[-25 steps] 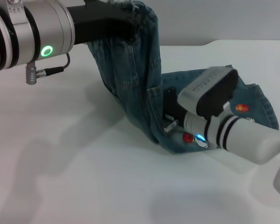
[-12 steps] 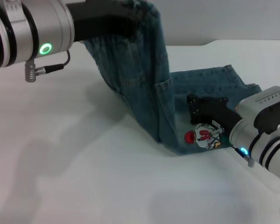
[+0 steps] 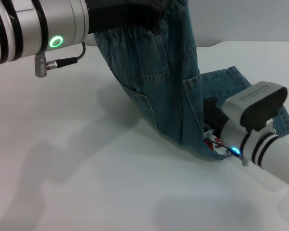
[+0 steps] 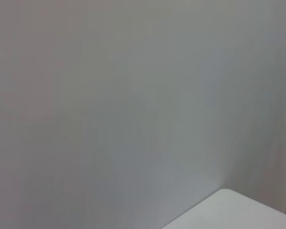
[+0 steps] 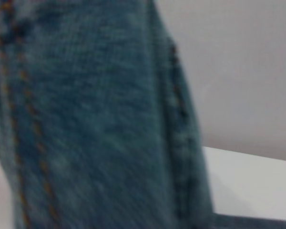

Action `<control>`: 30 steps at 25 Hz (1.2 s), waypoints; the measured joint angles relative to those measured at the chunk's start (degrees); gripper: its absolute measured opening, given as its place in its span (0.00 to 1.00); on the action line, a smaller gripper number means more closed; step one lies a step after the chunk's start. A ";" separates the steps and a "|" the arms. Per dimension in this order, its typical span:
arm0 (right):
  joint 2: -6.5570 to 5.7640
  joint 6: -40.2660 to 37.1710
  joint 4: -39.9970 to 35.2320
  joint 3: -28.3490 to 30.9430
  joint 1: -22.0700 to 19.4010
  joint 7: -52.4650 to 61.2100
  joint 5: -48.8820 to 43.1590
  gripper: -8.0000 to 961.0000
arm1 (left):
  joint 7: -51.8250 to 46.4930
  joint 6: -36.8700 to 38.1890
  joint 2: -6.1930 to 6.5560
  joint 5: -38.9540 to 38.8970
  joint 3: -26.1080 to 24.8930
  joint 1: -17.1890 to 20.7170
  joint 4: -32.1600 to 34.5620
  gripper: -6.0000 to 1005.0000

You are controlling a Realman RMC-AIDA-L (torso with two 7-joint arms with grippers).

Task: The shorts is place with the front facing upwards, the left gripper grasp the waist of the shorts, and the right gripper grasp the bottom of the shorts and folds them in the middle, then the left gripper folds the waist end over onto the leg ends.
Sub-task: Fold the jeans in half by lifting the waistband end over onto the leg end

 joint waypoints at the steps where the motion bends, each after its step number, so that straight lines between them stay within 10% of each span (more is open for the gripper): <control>1: 0.05 -0.27 0.13 -0.52 0.62 0.29 0.08 0.01 | 0.00 0.00 -0.01 -0.01 0.07 -0.07 -0.03 0.05; 17: 0.12 -6.62 1.70 -6.98 10.35 6.97 0.36 0.01 | 0.48 0.41 -0.06 -0.21 0.13 -0.71 0.49 0.05; 30: -0.71 -1.50 1.40 2.58 -1.05 0.42 0.10 0.01 | 1.25 0.77 -0.07 -0.25 -0.18 -0.36 1.61 0.05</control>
